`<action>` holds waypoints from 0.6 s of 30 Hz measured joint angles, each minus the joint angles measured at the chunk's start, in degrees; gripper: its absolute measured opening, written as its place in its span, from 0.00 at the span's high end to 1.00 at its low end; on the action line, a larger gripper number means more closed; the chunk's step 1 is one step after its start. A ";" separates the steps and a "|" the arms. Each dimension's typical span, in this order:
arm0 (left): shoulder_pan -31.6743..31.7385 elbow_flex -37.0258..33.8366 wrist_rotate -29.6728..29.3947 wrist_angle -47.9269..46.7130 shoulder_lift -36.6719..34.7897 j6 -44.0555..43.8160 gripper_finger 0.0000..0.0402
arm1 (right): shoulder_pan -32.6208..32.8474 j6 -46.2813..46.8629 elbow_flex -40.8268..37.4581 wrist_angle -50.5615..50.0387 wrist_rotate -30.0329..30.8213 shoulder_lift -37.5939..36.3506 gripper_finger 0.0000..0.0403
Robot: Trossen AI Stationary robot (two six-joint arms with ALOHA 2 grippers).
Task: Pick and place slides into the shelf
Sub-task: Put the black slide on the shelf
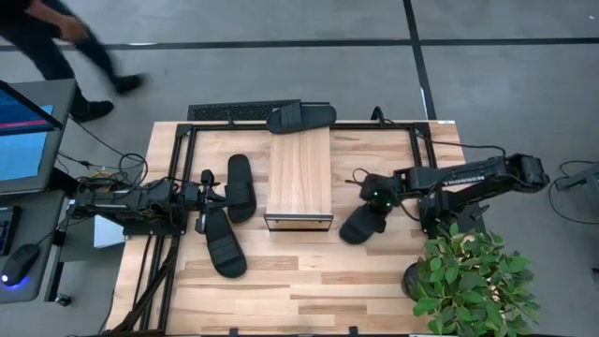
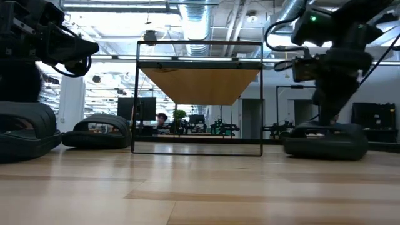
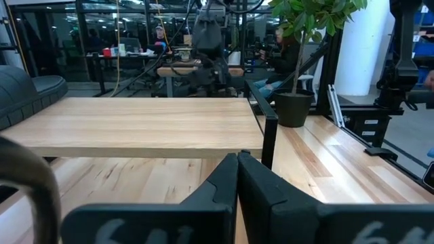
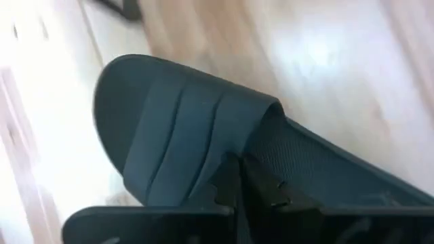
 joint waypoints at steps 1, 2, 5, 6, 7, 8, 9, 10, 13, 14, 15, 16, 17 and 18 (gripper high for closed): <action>0.01 0.00 0.00 0.00 -0.01 0.05 1.00 | -0.78 0.02 0.00 1.23 0.10 0.00 1.00; 0.01 0.00 -0.01 0.00 0.00 0.29 1.00 | -1.55 0.02 0.00 2.17 0.24 0.00 1.00; 0.01 0.01 0.00 0.00 -0.01 0.48 1.00 | -3.93 -0.01 0.02 2.73 0.25 0.00 1.00; 0.01 -0.01 0.00 0.00 0.01 0.26 1.00 | -4.64 -0.12 0.00 2.52 0.19 0.00 1.00; 0.01 -0.01 0.00 0.00 -0.01 0.06 1.00 | -5.28 -0.25 0.01 2.03 -0.02 0.00 1.00; 0.01 -0.01 0.00 0.00 0.00 0.00 1.00 | -5.82 -0.37 0.00 1.45 -0.49 0.00 1.00; 0.00 0.00 0.00 0.00 -0.01 0.05 1.00 | -6.29 -0.62 0.01 1.01 -1.32 0.00 1.00; 0.00 0.00 0.00 0.00 0.00 0.26 1.00 | -6.74 -1.14 0.02 0.65 -2.30 0.00 1.00; 0.01 -0.01 0.00 0.00 0.01 0.35 1.00 | -7.51 -1.60 0.02 0.53 -5.11 0.00 0.99; 0.01 -0.01 0.00 0.00 0.01 0.22 1.00 | -7.60 -1.60 0.02 0.51 -5.78 0.00 0.99; 0.01 -0.01 0.00 0.00 -0.01 0.22 1.00 | -7.61 -1.68 0.02 0.49 -6.36 0.00 0.99; 0.01 -0.01 0.00 0.00 -0.01 0.23 1.00 | -7.61 -1.90 0.02 0.43 -6.85 0.00 0.98; 0.01 0.00 -0.01 0.00 0.00 0.37 1.00 | -7.61 -1.91 0.02 0.35 -7.08 0.00 0.98; 0.01 -0.01 0.00 0.00 -0.01 0.52 1.00 | -7.61 -1.34 0.02 0.33 -7.14 0.00 0.97</action>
